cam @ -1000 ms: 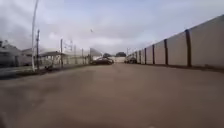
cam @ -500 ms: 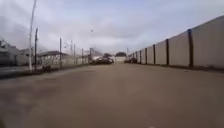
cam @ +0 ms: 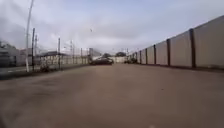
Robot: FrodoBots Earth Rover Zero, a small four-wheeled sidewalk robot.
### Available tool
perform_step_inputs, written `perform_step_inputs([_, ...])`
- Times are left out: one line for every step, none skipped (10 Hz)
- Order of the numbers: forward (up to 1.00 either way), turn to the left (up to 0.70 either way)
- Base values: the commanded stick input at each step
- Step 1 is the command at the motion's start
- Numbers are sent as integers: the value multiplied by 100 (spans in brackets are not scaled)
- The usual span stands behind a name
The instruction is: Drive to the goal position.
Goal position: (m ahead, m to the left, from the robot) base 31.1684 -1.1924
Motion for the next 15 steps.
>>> perform_step_inputs([50, 0])
perform_step_inputs([50, 0])
perform_step_inputs([50, 0])
perform_step_inputs([50, 0])
perform_step_inputs([50, 0])
perform_step_inputs([50, 0])
perform_step_inputs([50, 0])
perform_step_inputs([50, 0])
perform_step_inputs([50, 0])
perform_step_inputs([50, 0])
perform_step_inputs([50, 0])
perform_step_inputs([50, 0])
perform_step_inputs([50, 0])
perform_step_inputs([50, 0])
perform_step_inputs([50, 0])
